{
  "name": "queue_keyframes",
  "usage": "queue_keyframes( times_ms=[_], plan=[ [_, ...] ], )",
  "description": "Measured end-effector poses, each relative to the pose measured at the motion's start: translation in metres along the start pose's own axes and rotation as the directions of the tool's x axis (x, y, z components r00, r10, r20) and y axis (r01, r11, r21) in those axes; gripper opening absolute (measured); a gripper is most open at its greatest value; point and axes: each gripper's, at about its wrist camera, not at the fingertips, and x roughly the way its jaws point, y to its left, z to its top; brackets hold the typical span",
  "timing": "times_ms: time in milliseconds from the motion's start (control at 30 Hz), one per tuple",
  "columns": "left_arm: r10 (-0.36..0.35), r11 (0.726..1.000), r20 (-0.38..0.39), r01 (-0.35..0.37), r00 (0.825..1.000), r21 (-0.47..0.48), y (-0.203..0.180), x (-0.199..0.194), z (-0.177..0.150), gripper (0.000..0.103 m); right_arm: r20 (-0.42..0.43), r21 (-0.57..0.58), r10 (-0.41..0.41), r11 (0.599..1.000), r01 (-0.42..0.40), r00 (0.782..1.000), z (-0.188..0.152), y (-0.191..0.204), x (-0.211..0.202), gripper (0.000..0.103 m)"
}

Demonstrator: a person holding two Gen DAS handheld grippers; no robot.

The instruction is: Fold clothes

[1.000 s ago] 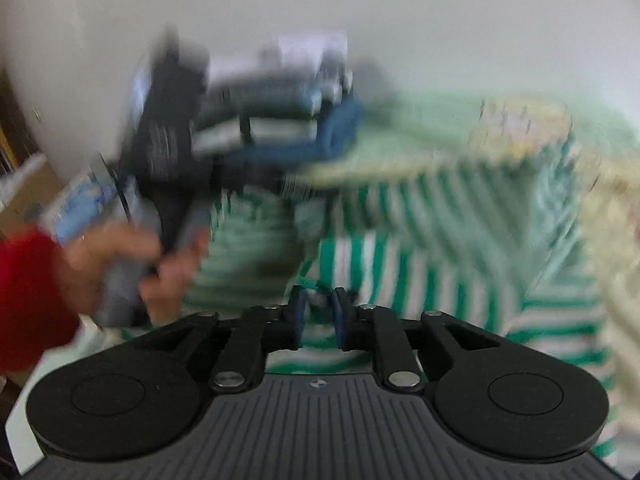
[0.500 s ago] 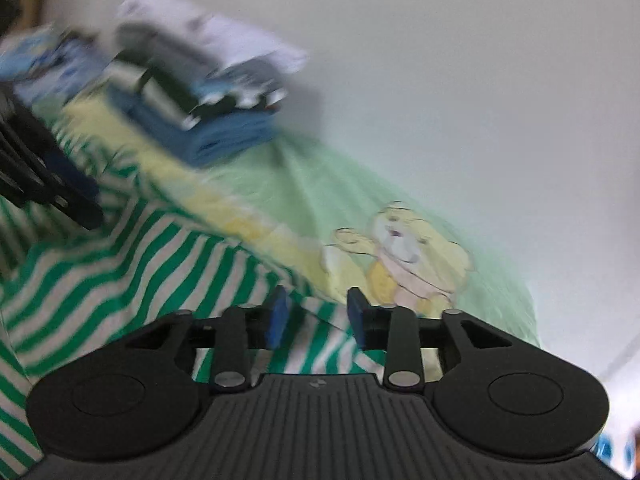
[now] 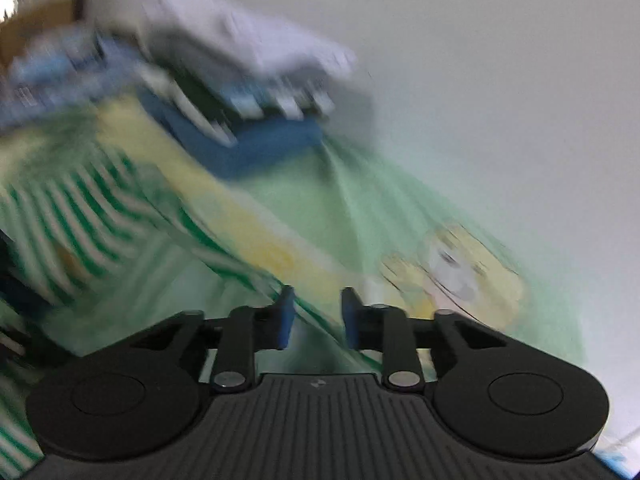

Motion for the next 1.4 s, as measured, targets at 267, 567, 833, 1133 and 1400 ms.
queue_keyframes(
  times_ms=[267, 567, 833, 1133, 1400],
  plan=[
    [0.017, 1.000, 0.016, -0.018, 1.000, 0.017, -0.004, -0.001, -0.002, 0.019, -0.027, -0.030, 0.188, 0.982, -0.189, 0.982, 0.019, 0.045, 0.041, 0.032],
    [0.026, 1.000, 0.089, -0.027, 0.996, 0.013, -0.005, -0.020, -0.003, 0.003, 0.024, 0.075, 0.206, 0.975, -0.207, 0.978, 0.031, 0.034, 0.029, 0.001],
    [0.098, 0.993, 0.156, -0.085, 0.983, -0.085, 0.015, -0.050, -0.003, 0.003, 0.120, 0.172, 0.235, 0.952, -0.253, 0.965, 0.054, 0.036, 0.035, 0.001],
    [0.137, 0.980, 0.038, -0.130, 0.990, -0.149, 0.042, -0.019, -0.021, 0.003, 0.047, 0.179, 0.197, 0.963, -0.203, 0.979, 0.043, 0.062, 0.080, 0.001],
    [0.116, 0.985, 0.034, -0.111, 0.993, -0.133, 0.045, -0.018, -0.023, 0.003, 0.098, 0.336, 0.029, 0.940, -0.060, 0.995, 0.016, 0.002, 0.002, 0.013]
  ],
)
